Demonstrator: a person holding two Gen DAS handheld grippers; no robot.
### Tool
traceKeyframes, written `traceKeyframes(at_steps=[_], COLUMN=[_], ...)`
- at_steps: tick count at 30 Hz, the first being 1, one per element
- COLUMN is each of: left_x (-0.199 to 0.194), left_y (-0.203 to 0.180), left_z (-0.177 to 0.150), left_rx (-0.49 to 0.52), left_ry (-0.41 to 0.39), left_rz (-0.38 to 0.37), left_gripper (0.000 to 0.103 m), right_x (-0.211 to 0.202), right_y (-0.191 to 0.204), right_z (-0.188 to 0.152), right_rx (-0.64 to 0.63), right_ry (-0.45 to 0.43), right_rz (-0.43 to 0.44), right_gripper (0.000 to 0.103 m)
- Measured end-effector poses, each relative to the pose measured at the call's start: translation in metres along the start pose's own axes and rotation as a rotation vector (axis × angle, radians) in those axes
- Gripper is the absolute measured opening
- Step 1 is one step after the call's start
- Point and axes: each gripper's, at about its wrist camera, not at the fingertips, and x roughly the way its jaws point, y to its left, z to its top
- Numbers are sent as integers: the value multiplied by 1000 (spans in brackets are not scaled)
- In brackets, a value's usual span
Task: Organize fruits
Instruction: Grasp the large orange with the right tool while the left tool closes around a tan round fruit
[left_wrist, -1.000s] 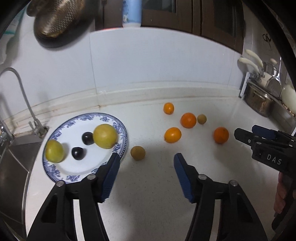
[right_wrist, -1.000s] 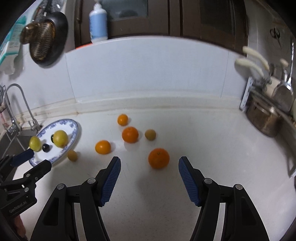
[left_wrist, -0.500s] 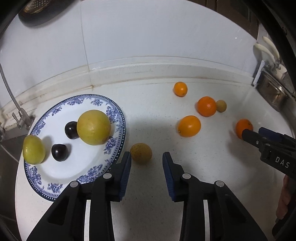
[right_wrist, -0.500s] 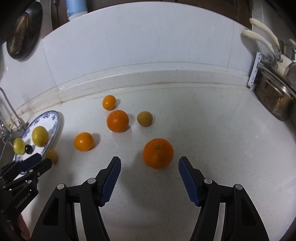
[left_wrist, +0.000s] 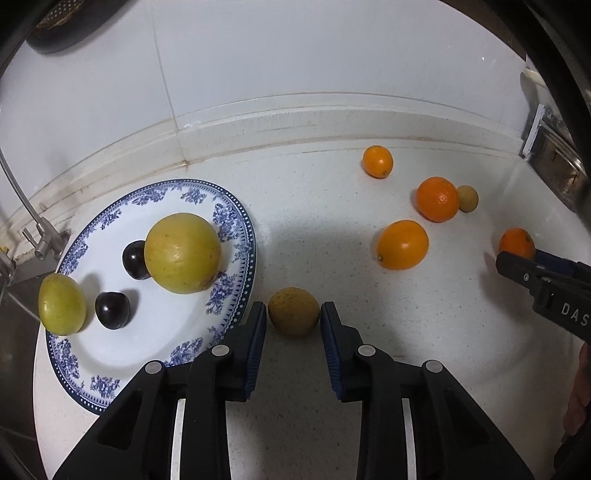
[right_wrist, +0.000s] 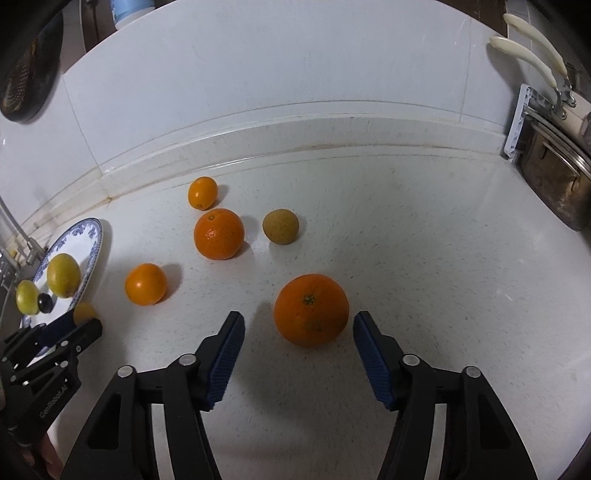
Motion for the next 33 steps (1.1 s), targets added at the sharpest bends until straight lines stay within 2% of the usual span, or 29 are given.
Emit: traceKeyframes(at_steps=[1,4,5,6,14,21,33], left_x=[0,2,2,1,-18,-45,-90], left_y=[0,0,-1,-1,-5,-5,13], left_z=[0,2,2,2,2,-1,-4], left_rx=[1,5,10,15,22,29,-16], left_ry=[1,-1,-2,-4,-42,-82,-141], left_rz=[1,2,3,0,-44,-72,-113], left_gripper=[28,28,28,28,27,27,28], right_x=[1,5,5,6,-7,-31,-79], right_y=[0,-1,-1,-1,1,11,40], right_z=[0,-1,-1,-1,-7,-8,-10], right_rx=[-2,-3,-6,-12,-29,-66,-139], right_ry=[1,3,0,-2,-27,-61,-125], right_rz=[-2,-13,-25,-25,24,66,150], right_gripper=[59,50,44,43,42,42,42])
